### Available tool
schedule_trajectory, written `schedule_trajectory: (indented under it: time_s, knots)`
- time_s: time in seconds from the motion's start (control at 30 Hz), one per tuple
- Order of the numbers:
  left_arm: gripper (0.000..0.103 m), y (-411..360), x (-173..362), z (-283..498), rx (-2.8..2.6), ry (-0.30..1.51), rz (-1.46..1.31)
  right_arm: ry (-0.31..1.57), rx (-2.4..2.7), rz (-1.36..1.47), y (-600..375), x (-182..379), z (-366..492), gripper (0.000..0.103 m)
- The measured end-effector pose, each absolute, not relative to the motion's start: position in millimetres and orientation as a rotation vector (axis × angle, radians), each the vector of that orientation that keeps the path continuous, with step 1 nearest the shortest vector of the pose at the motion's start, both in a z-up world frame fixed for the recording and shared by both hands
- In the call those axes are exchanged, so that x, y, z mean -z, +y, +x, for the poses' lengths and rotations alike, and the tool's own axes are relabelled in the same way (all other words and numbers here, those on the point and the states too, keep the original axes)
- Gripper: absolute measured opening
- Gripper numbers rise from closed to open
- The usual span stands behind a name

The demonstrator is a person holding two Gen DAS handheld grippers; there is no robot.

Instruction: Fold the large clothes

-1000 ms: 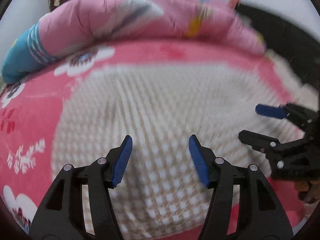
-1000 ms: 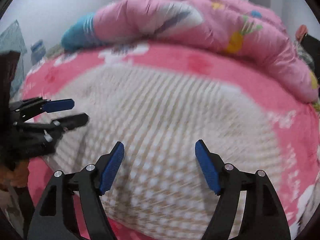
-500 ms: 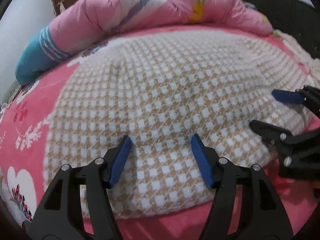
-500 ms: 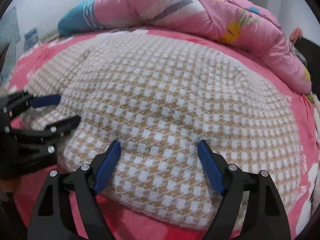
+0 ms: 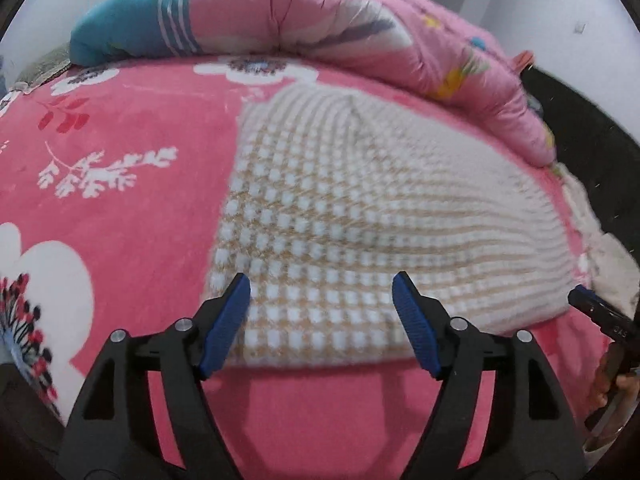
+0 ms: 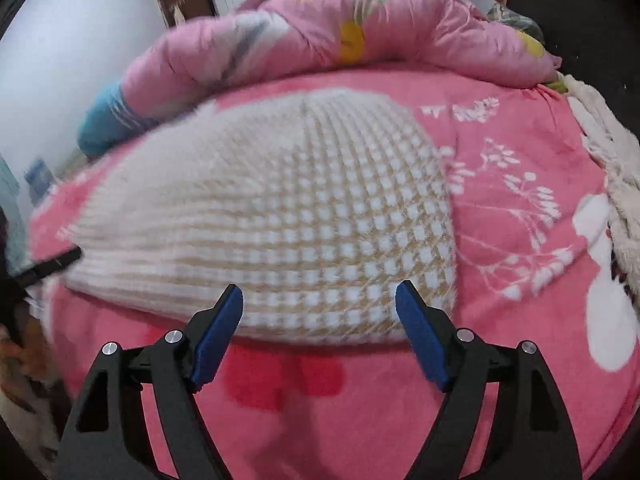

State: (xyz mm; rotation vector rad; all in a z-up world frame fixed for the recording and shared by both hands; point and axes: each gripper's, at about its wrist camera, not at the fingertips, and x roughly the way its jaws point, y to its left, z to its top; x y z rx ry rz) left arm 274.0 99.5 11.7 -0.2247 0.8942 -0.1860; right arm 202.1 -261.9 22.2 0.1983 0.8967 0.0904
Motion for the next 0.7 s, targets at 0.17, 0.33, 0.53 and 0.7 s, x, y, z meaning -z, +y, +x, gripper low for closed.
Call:
schedule_trajectory:
  time_s: [0.17, 0.33, 0.53, 0.7]
  knots:
    - [0.085, 95, -34, 237, 0.195, 0.825, -0.248, 0.867, -0.121, 0.279, -263, -36, 177, 0.085]
    - [0.093, 86, -57, 193, 0.164, 0.800, -0.213, 0.850, -0.165, 0.177, -217, -50, 152, 0.089]
    - [0.095, 71, -79, 167, 0.090, 0.747, -0.139, 0.780, -0.152, 0.026, -182, -74, 136, 0.096]
    - [0.095, 65, -89, 157, 0.001, 0.735, -0.076, 0.732, -0.128, -0.038, -165, -88, 128, 0.096]
